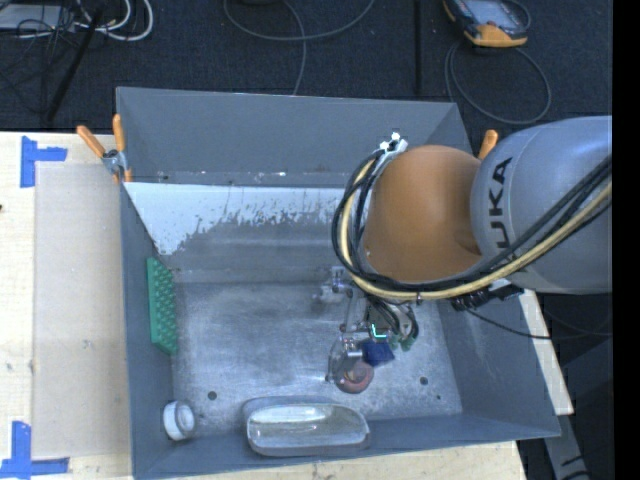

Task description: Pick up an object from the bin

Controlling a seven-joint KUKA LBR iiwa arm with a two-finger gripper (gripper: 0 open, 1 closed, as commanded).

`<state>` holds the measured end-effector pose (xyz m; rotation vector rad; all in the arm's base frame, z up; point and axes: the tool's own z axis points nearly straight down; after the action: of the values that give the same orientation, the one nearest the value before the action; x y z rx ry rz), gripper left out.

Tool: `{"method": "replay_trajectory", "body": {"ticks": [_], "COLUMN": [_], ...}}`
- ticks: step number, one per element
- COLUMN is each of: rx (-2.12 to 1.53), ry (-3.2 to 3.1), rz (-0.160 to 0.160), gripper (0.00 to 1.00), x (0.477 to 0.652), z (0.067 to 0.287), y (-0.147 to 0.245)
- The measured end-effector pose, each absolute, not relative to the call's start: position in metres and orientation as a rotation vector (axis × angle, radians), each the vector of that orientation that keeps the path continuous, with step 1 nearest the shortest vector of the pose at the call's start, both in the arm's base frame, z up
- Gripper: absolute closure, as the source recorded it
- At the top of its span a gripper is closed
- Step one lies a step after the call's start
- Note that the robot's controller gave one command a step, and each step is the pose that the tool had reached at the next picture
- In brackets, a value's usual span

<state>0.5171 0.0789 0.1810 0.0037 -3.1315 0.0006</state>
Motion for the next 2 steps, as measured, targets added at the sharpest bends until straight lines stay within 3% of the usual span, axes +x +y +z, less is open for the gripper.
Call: {"method": "replay_trajectory", "body": {"ticks": [1,2], "rx": [0.298,0.344], "ry": [-3.129,-3.124], "rz": [-0.002,0.000], "gripper": [0.00,0.00], "x": [0.501,0.498], "z": [0.069,0.101], "y": [0.000,-0.004]}}
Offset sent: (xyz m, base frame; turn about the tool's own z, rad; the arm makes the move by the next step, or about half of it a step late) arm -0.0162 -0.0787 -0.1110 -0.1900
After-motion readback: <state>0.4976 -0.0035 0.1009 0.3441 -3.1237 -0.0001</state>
